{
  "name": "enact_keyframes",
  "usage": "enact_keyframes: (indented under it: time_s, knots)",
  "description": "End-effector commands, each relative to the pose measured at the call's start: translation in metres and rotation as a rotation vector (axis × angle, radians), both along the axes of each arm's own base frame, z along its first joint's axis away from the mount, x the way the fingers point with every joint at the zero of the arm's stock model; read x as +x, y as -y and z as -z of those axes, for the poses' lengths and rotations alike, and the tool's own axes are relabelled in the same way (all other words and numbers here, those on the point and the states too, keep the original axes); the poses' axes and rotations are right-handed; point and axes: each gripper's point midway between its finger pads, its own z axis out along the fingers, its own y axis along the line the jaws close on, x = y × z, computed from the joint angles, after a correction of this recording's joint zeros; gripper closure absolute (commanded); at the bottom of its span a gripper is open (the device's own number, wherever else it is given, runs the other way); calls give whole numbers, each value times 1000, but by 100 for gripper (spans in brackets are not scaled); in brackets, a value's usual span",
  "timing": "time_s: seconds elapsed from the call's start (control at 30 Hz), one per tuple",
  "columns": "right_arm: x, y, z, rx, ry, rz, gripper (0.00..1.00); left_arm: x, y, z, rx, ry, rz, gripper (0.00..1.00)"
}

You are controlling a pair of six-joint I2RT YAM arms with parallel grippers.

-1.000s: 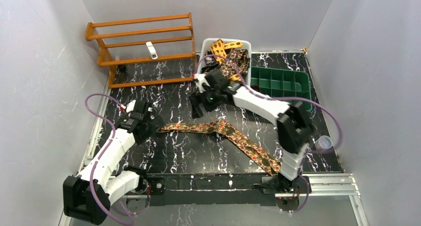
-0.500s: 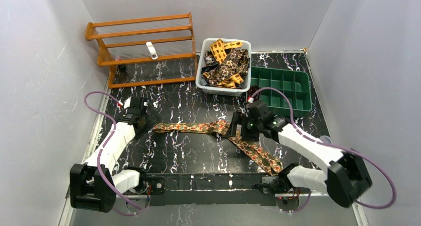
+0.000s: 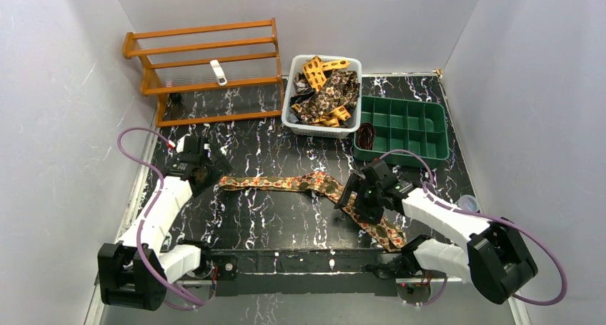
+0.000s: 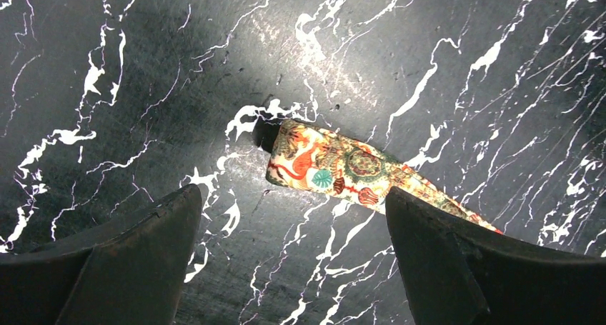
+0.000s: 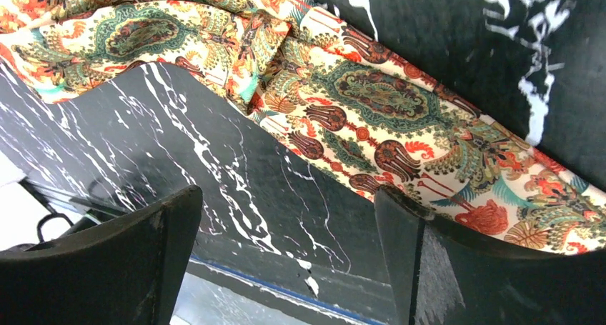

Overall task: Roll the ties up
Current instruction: Flatten out the tie at the center of the board.

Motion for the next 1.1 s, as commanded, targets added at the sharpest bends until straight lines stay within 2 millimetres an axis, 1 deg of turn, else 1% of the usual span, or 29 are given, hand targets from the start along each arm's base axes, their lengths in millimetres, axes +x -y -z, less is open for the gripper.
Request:
enact_keyframes:
  time_s: [0.0, 0.1, 0.23, 0.3, 0.37, 0.43, 0.47, 0.6, 0.7, 0.77, 0.83, 0.87, 0.93, 1.07]
  knots:
    - [32, 13, 12, -83, 86, 26, 1, 0, -5, -17, 24, 16, 4, 2]
    - [51, 22, 16, -152, 122, -5, 1, 0, -6, -17, 28, 17, 4, 2]
    - [78, 45, 15, -307, 182, -39, 1, -2, -6, -12, 31, 1, 4, 2]
    - [91, 56, 8, -364, 219, -62, 1, -5, -7, -7, 31, -17, -1, 2]
    - [103, 72, 1, -439, 241, -49, 1, -9, -7, 1, 31, -36, -8, 2]
    - [108, 82, -5, -461, 235, -40, 1, -10, -5, 6, 15, -40, -6, 2]
    - [110, 81, -7, -446, 234, -40, 1, -10, -2, 9, 3, -39, 0, 2]
    - [112, 67, -19, -352, 245, -44, 1, -9, 9, 21, -47, -46, 34, 2]
    - [113, 55, -40, -281, 269, -58, 1, -13, 7, 29, -34, -77, 39, 3]
    - [116, 45, -56, -215, 315, -66, 1, -13, 6, 33, -26, -74, 40, 5]
    - [119, 42, -66, -194, 354, -69, 1, -10, 5, 36, -21, -61, 39, 10]
    - [121, 43, -69, -196, 367, -69, 1, -8, 4, 38, -14, -58, 40, 17]
    - [122, 45, -72, -207, 370, -74, 1, -3, 2, 40, -4, -51, 37, 28]
    - [120, 57, -68, -246, 325, -54, 1, 2, 5, 47, -4, -61, 70, 48]
